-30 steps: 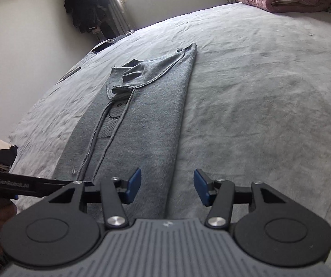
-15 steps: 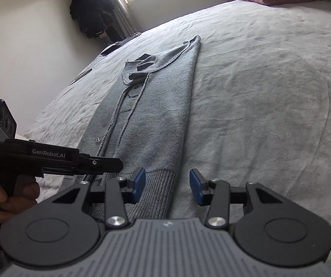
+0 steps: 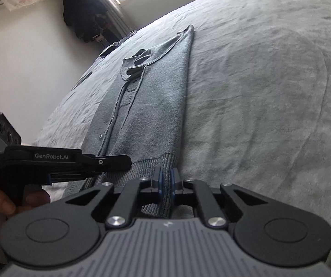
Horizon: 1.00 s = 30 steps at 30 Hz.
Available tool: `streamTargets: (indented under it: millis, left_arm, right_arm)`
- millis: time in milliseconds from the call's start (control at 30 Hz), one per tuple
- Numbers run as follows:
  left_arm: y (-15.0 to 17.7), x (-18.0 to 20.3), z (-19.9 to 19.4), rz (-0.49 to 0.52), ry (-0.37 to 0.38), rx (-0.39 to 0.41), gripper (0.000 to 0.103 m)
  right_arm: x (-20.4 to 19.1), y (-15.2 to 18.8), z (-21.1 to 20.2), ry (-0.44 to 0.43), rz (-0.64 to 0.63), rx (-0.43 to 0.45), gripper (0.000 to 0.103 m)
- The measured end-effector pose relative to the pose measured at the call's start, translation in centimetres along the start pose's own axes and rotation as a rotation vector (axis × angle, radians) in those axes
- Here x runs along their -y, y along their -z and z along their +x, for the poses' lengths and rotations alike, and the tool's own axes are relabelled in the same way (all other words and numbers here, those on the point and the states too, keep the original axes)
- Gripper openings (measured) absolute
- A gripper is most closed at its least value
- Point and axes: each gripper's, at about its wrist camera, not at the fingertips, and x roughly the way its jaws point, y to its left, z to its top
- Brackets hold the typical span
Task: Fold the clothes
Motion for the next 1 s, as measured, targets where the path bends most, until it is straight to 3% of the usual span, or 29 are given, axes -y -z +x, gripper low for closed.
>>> streamTargets:
  millis: [267, 367, 433, 467, 600, 667, 700, 733, 800, 933, 1000]
  left_arm:
    - [0.4, 0.3, -1.1, -0.114, 0.097, 0.08, 0.007]
    - [0.8, 0.1, -0.9, -0.132, 0.09, 0.082, 0.007]
    - [1.2, 0.0, -0.6, -0.127, 0.061, 0.073, 0.007]
    - [1.3, -0.1, -0.5, -0.12, 0.046, 0.07, 0.007]
    - [1.4, -0.4, -0.9, -0.087, 0.011, 0.091, 0.008]
    - [1.4, -0.5, -1.2, -0.079, 0.018, 0.099, 0.011]
    - [1.4, -0.5, -1.2, -0.071, 0.021, 0.096, 0.019]
    - [1.5, -0.4, -1.1, -0.063, 0.026, 0.089, 0.032]
    - [1.8, -0.2, -1.1, -0.049, 0.042, 0.086, 0.04]
    - [2.4, 0.3, -1.1, -0.006, 0.023, 0.095, 0.041]
    - [2.6, 0.5, -1.0, 0.004, 0.01, 0.095, 0.037]
  right_arm:
    - [3.2, 0.1, -1.9, -0.135, 0.271, 0.051, 0.004]
    - [4.4, 0.3, -2.4, -0.107, 0.322, 0.064, 0.003]
    - [4.0, 0.4, -2.7, -0.074, 0.275, 0.067, 0.006]
    - [3.9, 0.4, -2.8, -0.057, 0.252, 0.069, 0.015]
    - [2.5, 0.3, -2.8, -0.045, 0.182, 0.076, 0.02]
    - [1.4, 0.5, -2.8, -0.015, 0.12, 0.085, 0.04]
    - [0.8, 0.7, -2.6, -0.012, 0.082, 0.084, 0.044]
    - [0.2, 0.8, -2.4, -0.006, 0.045, 0.083, 0.045]
    - [-0.9, 1.1, -2.1, 0.012, -0.027, 0.083, 0.045]
    - [-1.7, 1.6, -1.4, 0.045, -0.091, 0.067, 0.045]
    - [-2.0, 1.8, -0.9, 0.07, -0.125, 0.059, 0.04]
